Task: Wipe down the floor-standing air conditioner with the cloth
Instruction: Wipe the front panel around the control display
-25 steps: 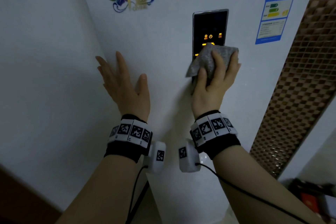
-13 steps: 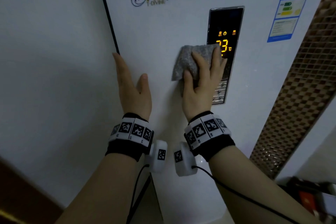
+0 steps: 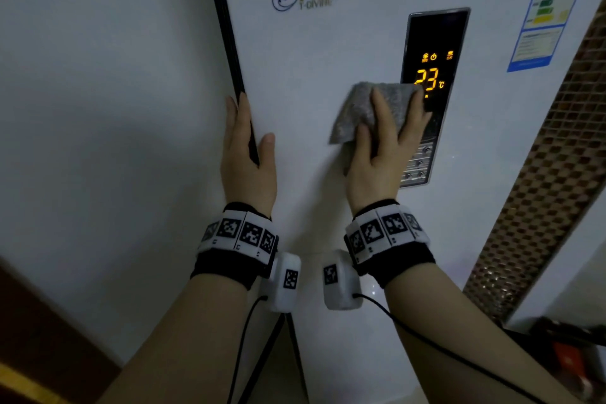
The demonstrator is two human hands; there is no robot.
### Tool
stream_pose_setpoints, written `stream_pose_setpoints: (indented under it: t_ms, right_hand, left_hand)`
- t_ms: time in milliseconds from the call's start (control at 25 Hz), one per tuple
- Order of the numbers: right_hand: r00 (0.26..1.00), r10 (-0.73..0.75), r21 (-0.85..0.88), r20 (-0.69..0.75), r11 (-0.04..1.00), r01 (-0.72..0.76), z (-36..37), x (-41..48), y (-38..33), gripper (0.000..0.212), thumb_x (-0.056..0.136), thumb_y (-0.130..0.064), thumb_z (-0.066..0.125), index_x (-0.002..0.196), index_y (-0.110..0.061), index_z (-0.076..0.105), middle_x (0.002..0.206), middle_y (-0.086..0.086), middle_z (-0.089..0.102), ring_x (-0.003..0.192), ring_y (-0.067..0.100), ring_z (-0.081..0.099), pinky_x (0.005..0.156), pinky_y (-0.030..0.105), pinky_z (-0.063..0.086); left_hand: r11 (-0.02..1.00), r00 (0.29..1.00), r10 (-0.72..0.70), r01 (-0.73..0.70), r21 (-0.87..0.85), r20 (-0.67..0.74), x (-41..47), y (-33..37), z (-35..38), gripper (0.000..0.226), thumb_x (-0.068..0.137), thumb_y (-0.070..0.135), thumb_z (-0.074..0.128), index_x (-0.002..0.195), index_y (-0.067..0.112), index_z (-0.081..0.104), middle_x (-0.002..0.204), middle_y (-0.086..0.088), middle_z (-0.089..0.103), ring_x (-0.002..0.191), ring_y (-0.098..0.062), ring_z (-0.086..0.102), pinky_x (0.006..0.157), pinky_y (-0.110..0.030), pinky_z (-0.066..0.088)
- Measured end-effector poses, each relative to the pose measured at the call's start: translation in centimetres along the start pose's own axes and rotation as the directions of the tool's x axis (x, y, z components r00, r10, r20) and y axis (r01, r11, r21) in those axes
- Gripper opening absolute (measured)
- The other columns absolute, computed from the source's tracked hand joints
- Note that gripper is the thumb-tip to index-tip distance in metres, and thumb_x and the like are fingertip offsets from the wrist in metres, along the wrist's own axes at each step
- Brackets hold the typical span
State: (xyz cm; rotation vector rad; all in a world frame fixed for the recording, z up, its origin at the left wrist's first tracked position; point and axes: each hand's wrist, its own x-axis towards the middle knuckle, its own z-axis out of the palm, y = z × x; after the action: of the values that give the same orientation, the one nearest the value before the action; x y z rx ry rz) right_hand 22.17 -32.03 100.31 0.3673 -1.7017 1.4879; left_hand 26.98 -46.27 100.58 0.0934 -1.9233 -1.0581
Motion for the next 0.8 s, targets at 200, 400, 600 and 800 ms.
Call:
stream_pose_setpoints:
  t_ms: [200, 400, 600, 800]
  right_hand:
    - [0.988, -0.105, -0.018, 0.115, 0.994, 0.108, 1.9, -2.4, -1.3, 0.042, 0.089, -0.010, 0.059, 0.130, -0.020, 0.053, 0.152, 0.008, 0.012, 0.142, 0.038, -0.001, 0.117, 0.049, 0.004]
    - [1.000, -0.005, 0.013, -0.011, 1.000, 0.005, 1.6, -0.9, -1.1, 0.042, 0.091, -0.011, 0.055, 0.131, -0.024, 0.049, 0.155, 0.017, 0.013, 0.143, 0.040, -0.002, 0.116, 0.025, -0.006]
    - [0.978, -0.158, -0.022, 0.139, 0.986, 0.162, 3.3, -3.3, -1.8, 0.040, 0.093, -0.009, 0.054, 0.131, -0.021, 0.053, 0.150, 0.001, 0.010, 0.142, 0.035, -0.002, 0.116, 0.054, 0.004]
    - [1.000, -0.020, 0.006, 0.011, 1.000, 0.020, 3.3, -2.3, -2.0, 0.040, 0.092, -0.008, 0.052, 0.130, -0.020, 0.052, 0.155, 0.014, 0.014, 0.143, 0.036, 0.000, 0.117, 0.042, 0.002]
  left_hand:
    - [1.000, 0.999, -0.011, 0.012, -0.026, 0.037, 0.1, 0.0, -0.6, 0.059, 0.099, 0.013, 0.044, 0.150, 0.029, 0.020, 0.156, 0.010, 0.020, 0.141, -0.003, 0.023, 0.116, -0.033, 0.027]
    - [0.998, 0.998, 0.012, -0.008, -0.064, 0.066, 0.5, -0.3, -1.3, 0.055, 0.099, 0.008, 0.042, 0.148, 0.026, 0.025, 0.154, 0.007, 0.026, 0.138, 0.002, 0.025, 0.114, -0.017, 0.022]
    - [0.992, 0.996, 0.003, 0.008, -0.128, 0.090, 0.5, -0.3, -1.5, 0.053, 0.099, 0.006, 0.041, 0.146, 0.027, 0.029, 0.152, 0.005, 0.034, 0.138, -0.005, 0.032, 0.115, -0.028, 0.028]
    - [0.976, 0.994, -0.008, 0.032, -0.217, 0.113, 0.7, -0.9, -2.3, 0.052, 0.096, 0.004, 0.048, 0.137, 0.034, 0.038, 0.147, 0.002, 0.041, 0.134, -0.005, 0.039, 0.112, -0.025, 0.033]
